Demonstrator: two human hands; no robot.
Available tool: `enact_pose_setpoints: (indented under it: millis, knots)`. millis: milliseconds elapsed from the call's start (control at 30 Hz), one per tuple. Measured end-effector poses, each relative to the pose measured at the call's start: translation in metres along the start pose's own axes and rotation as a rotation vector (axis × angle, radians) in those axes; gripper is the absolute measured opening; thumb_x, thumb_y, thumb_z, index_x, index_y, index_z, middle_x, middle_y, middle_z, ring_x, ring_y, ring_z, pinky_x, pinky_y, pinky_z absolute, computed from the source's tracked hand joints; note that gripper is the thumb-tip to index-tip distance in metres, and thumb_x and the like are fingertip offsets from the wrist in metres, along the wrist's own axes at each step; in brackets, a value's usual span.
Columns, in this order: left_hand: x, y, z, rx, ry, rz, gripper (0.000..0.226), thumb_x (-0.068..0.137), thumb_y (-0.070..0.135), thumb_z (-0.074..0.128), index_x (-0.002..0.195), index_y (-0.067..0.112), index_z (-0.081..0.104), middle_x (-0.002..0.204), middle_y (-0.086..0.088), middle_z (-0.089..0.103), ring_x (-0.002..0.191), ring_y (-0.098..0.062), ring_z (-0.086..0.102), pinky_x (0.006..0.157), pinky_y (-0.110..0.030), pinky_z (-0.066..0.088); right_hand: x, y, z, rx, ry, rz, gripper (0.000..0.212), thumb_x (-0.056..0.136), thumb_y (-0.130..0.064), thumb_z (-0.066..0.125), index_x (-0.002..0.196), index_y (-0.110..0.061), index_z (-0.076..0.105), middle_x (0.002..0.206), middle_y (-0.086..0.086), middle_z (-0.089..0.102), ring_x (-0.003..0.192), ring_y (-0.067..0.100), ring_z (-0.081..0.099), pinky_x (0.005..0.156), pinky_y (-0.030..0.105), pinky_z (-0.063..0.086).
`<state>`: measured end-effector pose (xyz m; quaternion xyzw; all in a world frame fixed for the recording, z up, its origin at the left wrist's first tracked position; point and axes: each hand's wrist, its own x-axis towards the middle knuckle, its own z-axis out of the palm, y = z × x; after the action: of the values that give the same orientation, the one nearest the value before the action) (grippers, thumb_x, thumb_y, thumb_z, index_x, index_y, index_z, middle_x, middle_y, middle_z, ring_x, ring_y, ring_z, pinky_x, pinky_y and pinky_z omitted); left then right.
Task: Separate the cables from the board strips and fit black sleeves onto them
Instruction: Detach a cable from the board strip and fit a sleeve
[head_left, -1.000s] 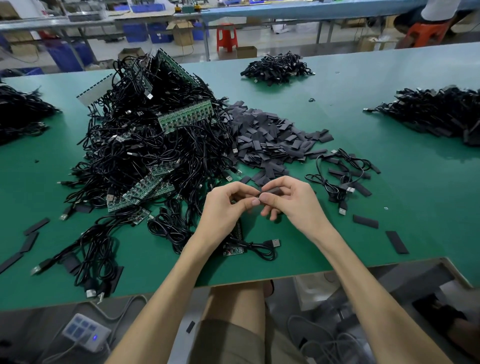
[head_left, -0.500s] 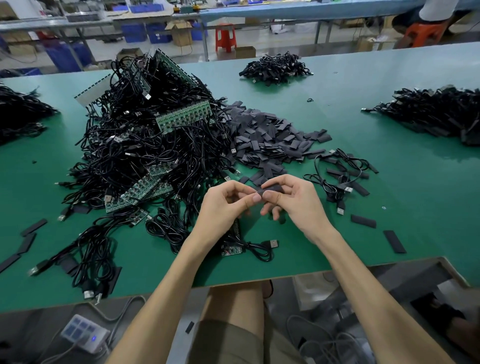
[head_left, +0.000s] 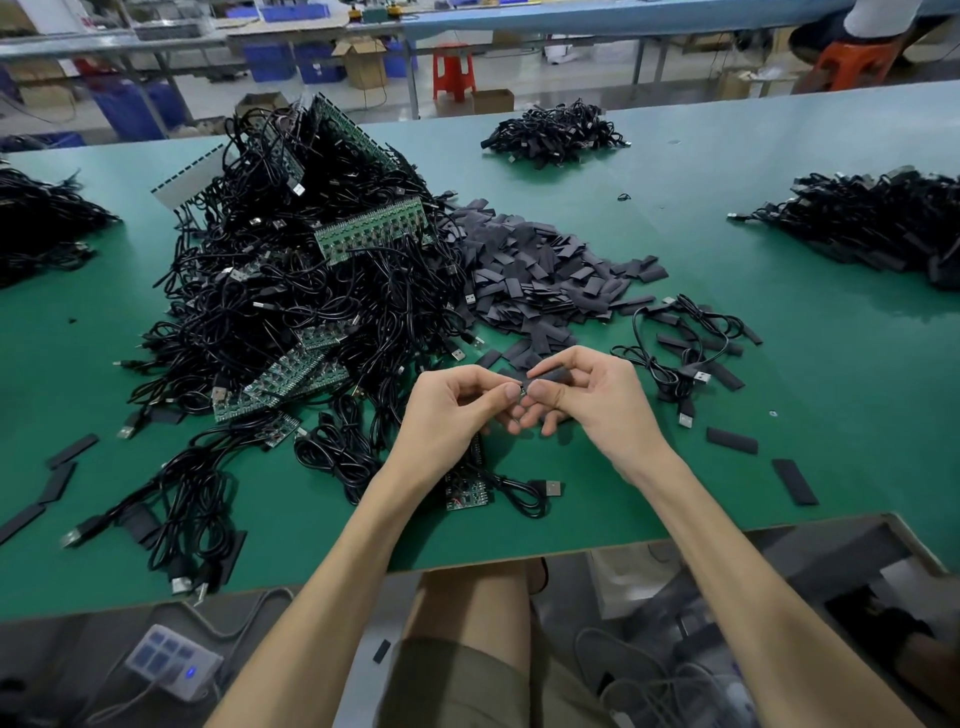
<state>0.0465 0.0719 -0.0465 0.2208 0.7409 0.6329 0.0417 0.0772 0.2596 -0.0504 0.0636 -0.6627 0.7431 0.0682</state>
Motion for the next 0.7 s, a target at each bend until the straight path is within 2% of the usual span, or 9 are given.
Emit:
enact_pose_setpoints:
  millis: [167, 233, 333, 433, 533, 700]
  knots:
    - [0.0005, -0.0019, -0.0002, -0.017, 0.026, -0.001, 0.01, 0.096, 0.015, 0.07, 0.096, 0.007, 0.076, 0.078, -0.008, 0.077, 0.066, -0.02, 0.073, 0.056, -0.021, 0.05, 0.0012, 0.0031, -0.001, -0.056, -0.011, -0.014, 0.024, 0.084, -0.006, 0.079, 0.102, 0.0, 0.065, 0.082, 0.016, 0.077, 0.069, 0.029, 0.076, 0.055, 0.028, 0.057]
    - [0.0008, -0.0021, -0.001, -0.033, 0.028, -0.007, 0.011, 0.096, 0.016, 0.07, 0.097, 0.007, 0.076, 0.077, -0.008, 0.076, 0.066, -0.019, 0.073, 0.055, -0.02, 0.049, 0.0011, 0.004, -0.0008, -0.1, -0.009, -0.011, 0.022, 0.084, -0.004, 0.081, 0.101, -0.006, 0.066, 0.084, 0.013, 0.078, 0.071, 0.026, 0.076, 0.056, 0.027, 0.055]
    - [0.0012, -0.0029, -0.0019, -0.041, 0.029, -0.022, 0.011, 0.097, 0.017, 0.069, 0.096, 0.007, 0.075, 0.077, -0.007, 0.075, 0.066, -0.017, 0.072, 0.056, -0.02, 0.049, 0.0002, 0.0043, 0.0001, -0.229, 0.033, -0.022, 0.025, 0.08, -0.012, 0.087, 0.095, -0.018, 0.069, 0.087, 0.004, 0.078, 0.075, 0.017, 0.073, 0.061, 0.026, 0.055]
    - [0.002, -0.0044, 0.0, -0.001, 0.039, -0.03, 0.011, 0.098, 0.016, 0.068, 0.096, 0.007, 0.074, 0.077, -0.008, 0.074, 0.067, -0.019, 0.071, 0.058, -0.023, 0.05, -0.0003, 0.0049, 0.0025, -0.362, 0.091, -0.061, 0.022, 0.079, -0.016, 0.088, 0.094, -0.021, 0.073, 0.085, -0.005, 0.077, 0.074, 0.013, 0.071, 0.067, 0.029, 0.06]
    - [0.0027, -0.005, 0.0019, 0.027, 0.048, -0.049, 0.013, 0.098, 0.017, 0.067, 0.094, 0.007, 0.074, 0.076, -0.008, 0.074, 0.066, -0.021, 0.071, 0.06, -0.028, 0.052, -0.0019, 0.004, 0.0059, -0.514, 0.115, -0.147, 0.018, 0.081, -0.016, 0.086, 0.093, -0.025, 0.076, 0.084, -0.015, 0.073, 0.063, 0.003, 0.065, 0.061, 0.015, 0.051]
    - [0.0016, -0.0048, 0.0005, 0.028, 0.042, -0.044, 0.013, 0.098, 0.017, 0.068, 0.095, 0.007, 0.074, 0.077, -0.009, 0.074, 0.066, -0.021, 0.071, 0.061, -0.027, 0.054, -0.001, 0.0002, 0.0065, -0.523, 0.13, -0.163, 0.02, 0.081, -0.013, 0.084, 0.093, -0.029, 0.078, 0.091, -0.022, 0.072, 0.074, -0.001, 0.066, 0.062, 0.009, 0.05]
